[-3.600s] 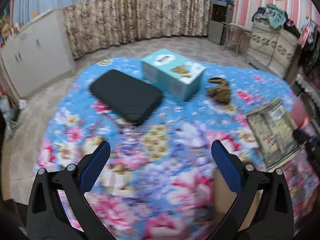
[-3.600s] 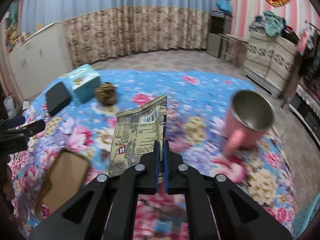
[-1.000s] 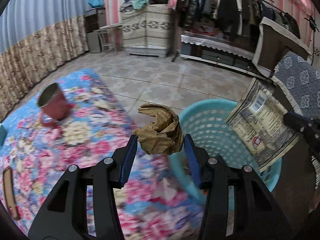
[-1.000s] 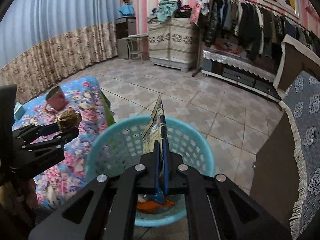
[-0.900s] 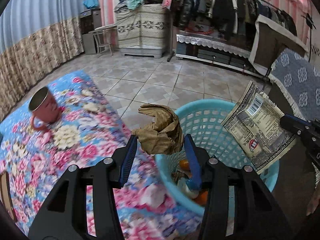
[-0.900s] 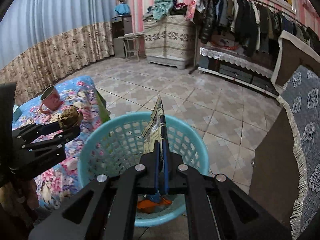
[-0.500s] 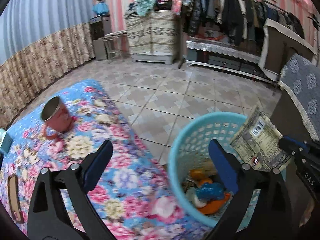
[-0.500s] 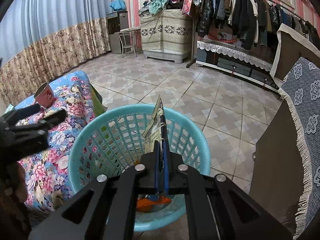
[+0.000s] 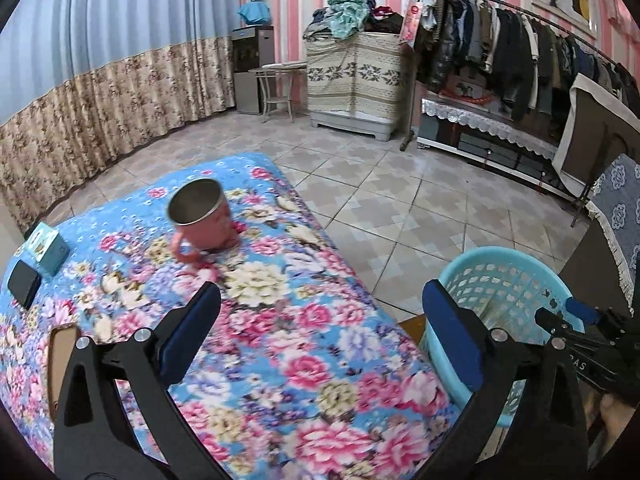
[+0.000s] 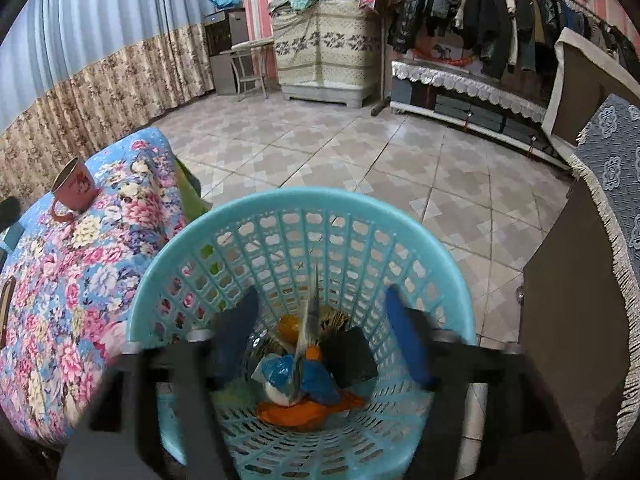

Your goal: Collect trash

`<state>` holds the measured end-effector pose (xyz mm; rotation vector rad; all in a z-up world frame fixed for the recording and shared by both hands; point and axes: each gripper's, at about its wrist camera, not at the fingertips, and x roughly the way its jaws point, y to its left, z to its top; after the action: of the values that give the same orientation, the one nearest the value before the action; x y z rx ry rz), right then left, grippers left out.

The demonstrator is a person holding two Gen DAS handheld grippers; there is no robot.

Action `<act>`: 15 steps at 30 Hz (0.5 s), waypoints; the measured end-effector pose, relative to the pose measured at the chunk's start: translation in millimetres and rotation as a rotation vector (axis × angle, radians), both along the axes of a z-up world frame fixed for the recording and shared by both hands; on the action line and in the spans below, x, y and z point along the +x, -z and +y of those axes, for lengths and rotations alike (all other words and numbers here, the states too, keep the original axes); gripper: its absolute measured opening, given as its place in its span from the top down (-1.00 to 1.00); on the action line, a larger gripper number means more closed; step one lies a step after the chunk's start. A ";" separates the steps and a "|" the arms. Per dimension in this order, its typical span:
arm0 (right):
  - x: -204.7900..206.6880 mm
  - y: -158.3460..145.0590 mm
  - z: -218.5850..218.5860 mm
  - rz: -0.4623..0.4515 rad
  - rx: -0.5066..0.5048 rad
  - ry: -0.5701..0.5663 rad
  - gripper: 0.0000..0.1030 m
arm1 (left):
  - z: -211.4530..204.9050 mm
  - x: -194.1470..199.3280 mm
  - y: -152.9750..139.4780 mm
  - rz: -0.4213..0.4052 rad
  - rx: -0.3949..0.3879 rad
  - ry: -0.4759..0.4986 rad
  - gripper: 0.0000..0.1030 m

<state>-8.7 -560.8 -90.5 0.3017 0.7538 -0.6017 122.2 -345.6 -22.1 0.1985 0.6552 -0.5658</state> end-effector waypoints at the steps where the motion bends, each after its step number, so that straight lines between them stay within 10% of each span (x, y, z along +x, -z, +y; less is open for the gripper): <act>1: 0.7 0.9 0.3 0.007 0.000 0.000 -0.30 | 4.9 0.0 -1.5 -0.003 -0.003 -0.006 -0.89; 15: -13.3 -49.2 62.3 -0.103 -0.106 -0.016 -0.86 | 82.7 -3.9 -11.2 0.006 -0.023 -0.062 -0.90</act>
<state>-22.0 -498.4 -41.3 0.2274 0.6224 -0.6045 118.3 -262.9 -10.9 0.1543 0.6583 -0.5146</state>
